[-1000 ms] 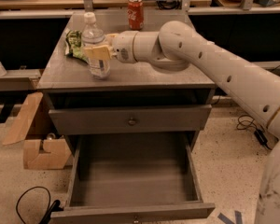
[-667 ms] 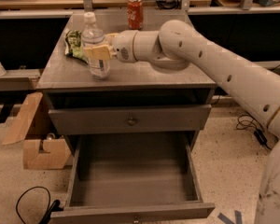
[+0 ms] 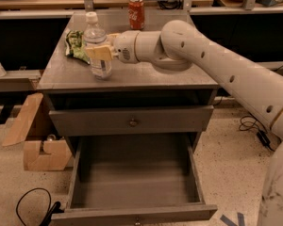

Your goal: Pick blue plastic bottle from middle drawer and place on counter

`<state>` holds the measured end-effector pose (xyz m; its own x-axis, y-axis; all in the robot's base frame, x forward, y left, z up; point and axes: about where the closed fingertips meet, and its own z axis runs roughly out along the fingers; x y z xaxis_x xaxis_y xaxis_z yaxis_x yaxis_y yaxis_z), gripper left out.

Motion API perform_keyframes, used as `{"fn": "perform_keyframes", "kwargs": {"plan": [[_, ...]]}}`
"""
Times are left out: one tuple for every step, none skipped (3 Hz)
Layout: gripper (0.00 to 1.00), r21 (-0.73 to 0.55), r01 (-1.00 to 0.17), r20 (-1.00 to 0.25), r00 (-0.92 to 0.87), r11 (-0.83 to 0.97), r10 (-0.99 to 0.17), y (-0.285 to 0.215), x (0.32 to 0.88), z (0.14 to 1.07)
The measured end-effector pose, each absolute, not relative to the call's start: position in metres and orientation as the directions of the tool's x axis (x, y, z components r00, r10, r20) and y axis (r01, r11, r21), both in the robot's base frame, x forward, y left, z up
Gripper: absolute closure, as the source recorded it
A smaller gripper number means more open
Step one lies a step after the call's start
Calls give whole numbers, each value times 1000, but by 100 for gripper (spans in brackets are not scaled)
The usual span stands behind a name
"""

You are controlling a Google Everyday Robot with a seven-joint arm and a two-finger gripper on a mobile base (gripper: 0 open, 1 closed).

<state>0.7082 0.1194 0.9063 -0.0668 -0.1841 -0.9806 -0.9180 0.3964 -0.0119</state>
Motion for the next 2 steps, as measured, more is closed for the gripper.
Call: {"fn": "perform_keyframes", "kwargs": {"plan": [[6,-12,-918,-981,-67,396,-184,119,708,906],[0,-11,-919,-981,-67,394,-184,121,708,906]]}}
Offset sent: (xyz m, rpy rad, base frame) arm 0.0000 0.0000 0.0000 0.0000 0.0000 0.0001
